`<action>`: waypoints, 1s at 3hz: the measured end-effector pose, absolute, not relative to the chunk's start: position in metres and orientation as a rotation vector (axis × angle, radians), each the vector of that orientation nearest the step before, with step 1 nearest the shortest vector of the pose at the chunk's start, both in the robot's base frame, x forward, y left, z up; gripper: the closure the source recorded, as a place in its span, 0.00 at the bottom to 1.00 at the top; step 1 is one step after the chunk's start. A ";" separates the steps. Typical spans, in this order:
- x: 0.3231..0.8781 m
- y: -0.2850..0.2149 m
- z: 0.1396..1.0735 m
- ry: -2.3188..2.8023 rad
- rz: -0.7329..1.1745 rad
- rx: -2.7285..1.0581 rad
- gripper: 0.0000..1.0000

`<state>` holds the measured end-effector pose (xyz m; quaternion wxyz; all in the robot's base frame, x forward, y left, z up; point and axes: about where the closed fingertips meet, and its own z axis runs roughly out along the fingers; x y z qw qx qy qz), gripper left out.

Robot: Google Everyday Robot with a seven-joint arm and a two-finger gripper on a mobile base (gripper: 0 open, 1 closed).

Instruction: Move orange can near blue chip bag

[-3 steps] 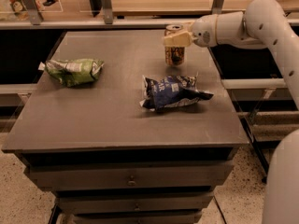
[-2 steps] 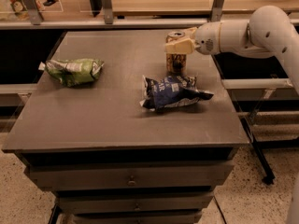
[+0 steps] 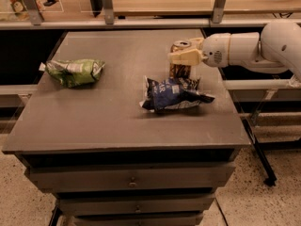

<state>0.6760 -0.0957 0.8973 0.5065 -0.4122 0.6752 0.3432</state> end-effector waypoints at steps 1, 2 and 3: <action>0.666 -0.095 0.896 1.626 0.826 -1.005 1.00; 0.665 -0.090 0.895 1.608 0.837 -1.018 0.84; 0.668 -0.084 0.894 1.626 0.836 -1.052 0.62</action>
Offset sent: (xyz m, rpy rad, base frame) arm -0.0114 0.0052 -0.0024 0.0113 -0.0278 0.0354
